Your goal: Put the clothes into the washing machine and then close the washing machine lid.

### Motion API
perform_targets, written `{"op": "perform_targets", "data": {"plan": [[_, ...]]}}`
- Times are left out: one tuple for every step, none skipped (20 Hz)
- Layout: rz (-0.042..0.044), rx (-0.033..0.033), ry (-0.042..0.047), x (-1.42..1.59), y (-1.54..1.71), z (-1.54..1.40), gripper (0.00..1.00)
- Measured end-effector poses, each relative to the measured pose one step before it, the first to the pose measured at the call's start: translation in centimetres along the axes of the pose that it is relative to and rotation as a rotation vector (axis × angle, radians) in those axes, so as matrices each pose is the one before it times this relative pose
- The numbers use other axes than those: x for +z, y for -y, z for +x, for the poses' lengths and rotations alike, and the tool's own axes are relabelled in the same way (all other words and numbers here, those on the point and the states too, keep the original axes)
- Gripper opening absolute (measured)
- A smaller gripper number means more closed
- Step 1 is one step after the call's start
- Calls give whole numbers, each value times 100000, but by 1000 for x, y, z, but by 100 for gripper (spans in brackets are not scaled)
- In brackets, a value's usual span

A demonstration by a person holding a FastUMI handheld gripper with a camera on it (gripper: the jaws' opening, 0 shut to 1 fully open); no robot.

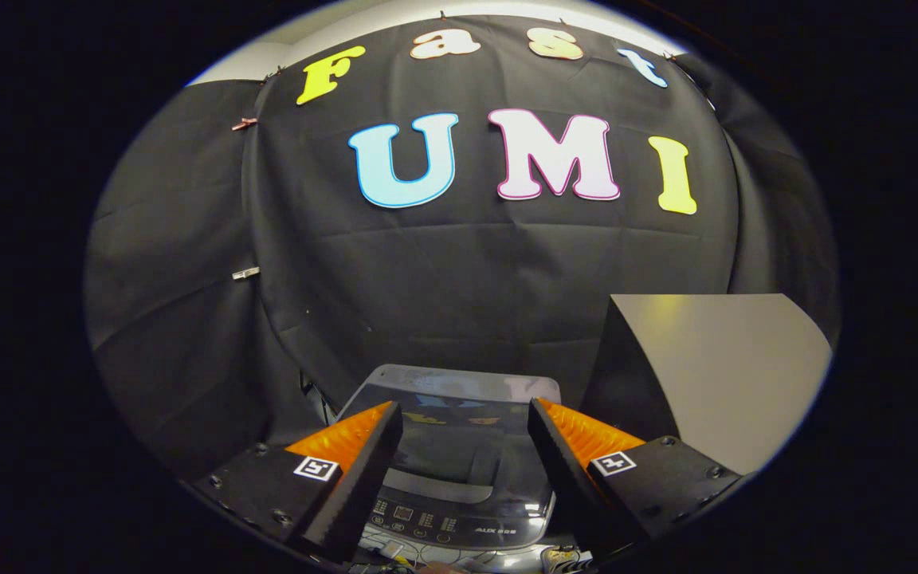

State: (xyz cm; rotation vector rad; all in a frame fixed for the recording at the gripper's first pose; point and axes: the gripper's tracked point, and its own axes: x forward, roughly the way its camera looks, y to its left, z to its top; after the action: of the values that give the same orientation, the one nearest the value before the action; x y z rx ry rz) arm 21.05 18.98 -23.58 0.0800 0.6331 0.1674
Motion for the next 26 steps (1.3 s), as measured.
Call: {"op": "perform_targets", "data": {"plan": [[-31,1254,2125,622,-23,-1262,99],[160,1063,2634,821,103,-1226,99],[-100,1171,2881,981,166,-1318,99],[-688,1502,2755,738,83,-1181,99],[-835,1286,2719,516,-6,-800,99],[-1120,1363,2053,688,66,-997,99],[-801,748,2551,922,107,-1171,99],[-738,582,2791,950,285,-1207,99],[-528,516,3271,1212,375,-1398,99],[-306,205,3756,1210,436,-1292,99],[-271,6,3594,1114,556,-1244,98],[-137,-571,3360,1013,694,-1241,98],[-471,-472,2810,844,742,-1022,98],[-816,508,2658,707,331,-1107,98],[-722,462,2864,670,304,-1110,98],[-885,86,1972,843,42,-442,98],[-1511,-621,1118,435,780,-1062,98],[-1829,-1206,1144,280,761,-1259,98],[-1148,-934,1942,446,920,-1378,98],[-159,-500,1940,549,512,-1138,98],[513,-309,2046,398,312,-1060,98],[925,-884,2088,364,540,-968,98],[744,-2531,1810,369,996,-977,98],[213,-2160,809,175,724,-655,98],[181,-1526,229,6,472,-648,98],[94,-523,-27,344,276,-511,98]]}}
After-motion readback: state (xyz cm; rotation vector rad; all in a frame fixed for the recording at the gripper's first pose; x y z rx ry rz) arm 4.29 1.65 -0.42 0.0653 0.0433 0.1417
